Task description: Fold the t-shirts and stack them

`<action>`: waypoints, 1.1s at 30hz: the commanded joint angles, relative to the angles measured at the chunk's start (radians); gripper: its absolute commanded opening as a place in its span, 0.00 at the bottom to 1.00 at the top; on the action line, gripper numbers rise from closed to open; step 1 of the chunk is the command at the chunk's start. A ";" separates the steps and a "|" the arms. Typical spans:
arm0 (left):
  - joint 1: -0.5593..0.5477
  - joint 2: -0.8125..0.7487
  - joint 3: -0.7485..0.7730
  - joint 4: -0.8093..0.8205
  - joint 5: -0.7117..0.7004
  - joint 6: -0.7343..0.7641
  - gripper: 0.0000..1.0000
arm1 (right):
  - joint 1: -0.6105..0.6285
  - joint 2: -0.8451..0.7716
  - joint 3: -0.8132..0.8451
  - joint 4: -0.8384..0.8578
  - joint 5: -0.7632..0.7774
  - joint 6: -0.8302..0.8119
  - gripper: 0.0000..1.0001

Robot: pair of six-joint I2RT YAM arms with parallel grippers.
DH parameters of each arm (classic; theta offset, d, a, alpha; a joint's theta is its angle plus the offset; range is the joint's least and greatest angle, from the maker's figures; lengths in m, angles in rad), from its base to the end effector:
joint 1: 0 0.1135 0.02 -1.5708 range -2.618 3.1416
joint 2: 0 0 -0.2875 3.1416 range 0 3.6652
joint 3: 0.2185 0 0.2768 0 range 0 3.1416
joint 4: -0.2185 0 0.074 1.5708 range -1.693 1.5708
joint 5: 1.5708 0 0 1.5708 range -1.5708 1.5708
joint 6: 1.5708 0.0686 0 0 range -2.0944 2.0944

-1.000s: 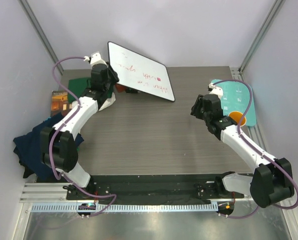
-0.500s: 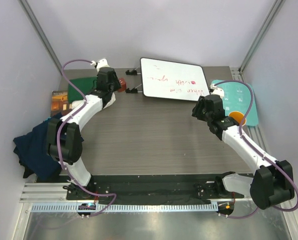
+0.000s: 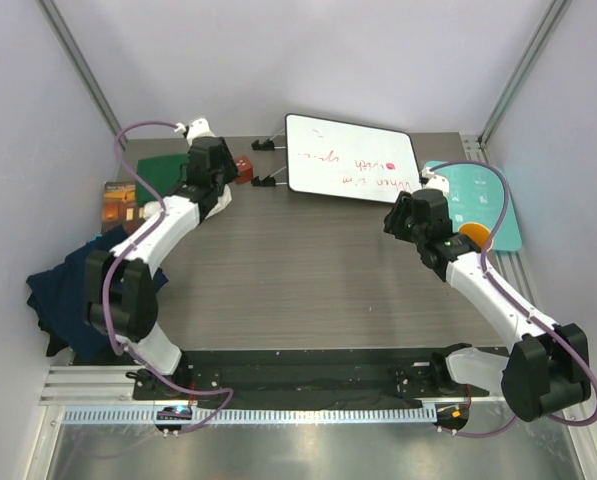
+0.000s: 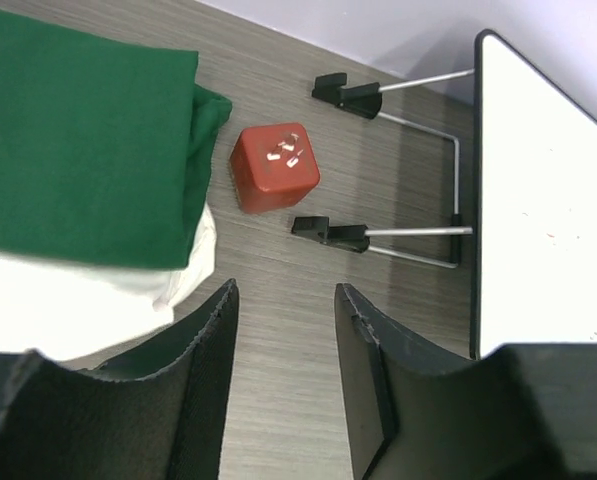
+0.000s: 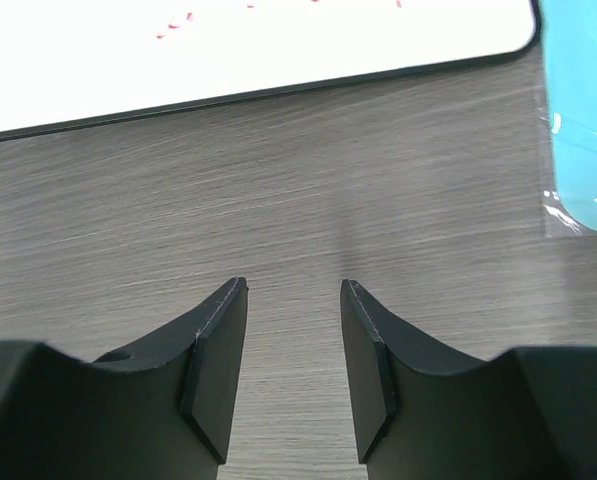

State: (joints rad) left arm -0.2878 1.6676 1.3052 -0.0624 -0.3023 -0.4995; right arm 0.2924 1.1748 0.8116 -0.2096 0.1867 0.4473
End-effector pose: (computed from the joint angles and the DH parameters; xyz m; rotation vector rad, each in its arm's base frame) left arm 0.4362 -0.1078 0.3025 -0.4010 1.9402 -0.2106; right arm 0.2927 0.0748 0.2622 0.2743 2.1239 0.2346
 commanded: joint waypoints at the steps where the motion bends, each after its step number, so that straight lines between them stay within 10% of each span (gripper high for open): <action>1: -0.004 -0.186 -0.095 -0.013 -0.008 -0.043 0.45 | -0.002 -0.026 0.005 0.107 -0.172 -0.012 0.48; 8: -0.010 -0.449 -0.289 -0.250 -0.135 -0.094 0.52 | 0.011 0.043 -0.141 0.347 -0.584 0.123 0.47; 16: -0.011 -0.791 -0.468 -0.490 -0.228 -0.154 0.56 | 0.170 0.025 -0.269 0.481 -0.647 0.134 0.45; 33: 0.039 -0.707 -0.164 -0.927 -0.449 -0.220 0.59 | 0.435 0.069 -0.315 0.481 -0.532 0.206 0.45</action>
State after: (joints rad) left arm -0.2802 0.9897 1.1378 -0.9058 -0.6743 -0.6701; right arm 0.7113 1.2415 0.5167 0.2264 -0.3855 0.6308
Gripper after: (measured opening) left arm 0.588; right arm 0.452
